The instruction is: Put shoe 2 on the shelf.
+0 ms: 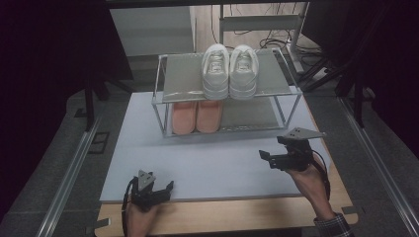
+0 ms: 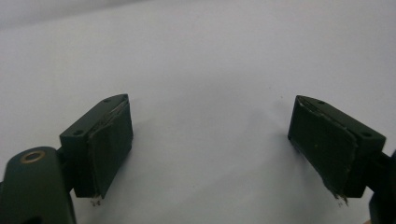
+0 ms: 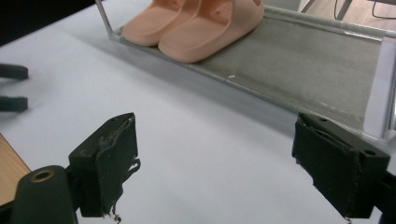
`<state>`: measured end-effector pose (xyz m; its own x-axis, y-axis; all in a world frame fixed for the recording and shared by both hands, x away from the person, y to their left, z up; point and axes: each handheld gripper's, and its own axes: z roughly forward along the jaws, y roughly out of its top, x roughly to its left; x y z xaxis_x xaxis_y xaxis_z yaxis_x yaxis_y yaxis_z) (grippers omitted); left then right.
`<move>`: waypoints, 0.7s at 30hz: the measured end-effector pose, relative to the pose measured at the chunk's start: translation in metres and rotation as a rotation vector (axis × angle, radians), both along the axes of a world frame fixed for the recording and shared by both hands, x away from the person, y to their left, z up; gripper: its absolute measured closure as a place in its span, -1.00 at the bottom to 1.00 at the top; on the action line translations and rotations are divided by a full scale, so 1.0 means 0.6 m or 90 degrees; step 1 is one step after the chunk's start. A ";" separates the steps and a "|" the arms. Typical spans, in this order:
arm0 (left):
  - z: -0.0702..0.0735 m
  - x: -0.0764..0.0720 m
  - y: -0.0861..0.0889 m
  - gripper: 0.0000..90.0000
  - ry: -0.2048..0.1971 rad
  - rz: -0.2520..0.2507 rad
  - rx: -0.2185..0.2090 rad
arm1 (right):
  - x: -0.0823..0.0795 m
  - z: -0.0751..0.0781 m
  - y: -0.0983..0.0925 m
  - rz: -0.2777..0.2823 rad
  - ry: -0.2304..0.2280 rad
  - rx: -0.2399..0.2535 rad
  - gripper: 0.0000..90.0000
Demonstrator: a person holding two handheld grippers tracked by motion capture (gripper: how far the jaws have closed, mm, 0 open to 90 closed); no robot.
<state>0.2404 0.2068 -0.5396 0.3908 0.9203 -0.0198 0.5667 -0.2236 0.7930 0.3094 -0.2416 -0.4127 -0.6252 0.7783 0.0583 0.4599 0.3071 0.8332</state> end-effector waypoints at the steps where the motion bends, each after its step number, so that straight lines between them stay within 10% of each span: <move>1: 0.000 0.000 0.000 -0.69 -0.001 -0.001 0.000 | -0.002 -0.002 -0.001 -0.001 0.000 -0.004 -0.68; 21: 0.000 0.000 0.000 -0.69 0.001 0.001 0.000 | -0.041 -0.039 -0.025 -0.001 0.006 -0.041 -0.68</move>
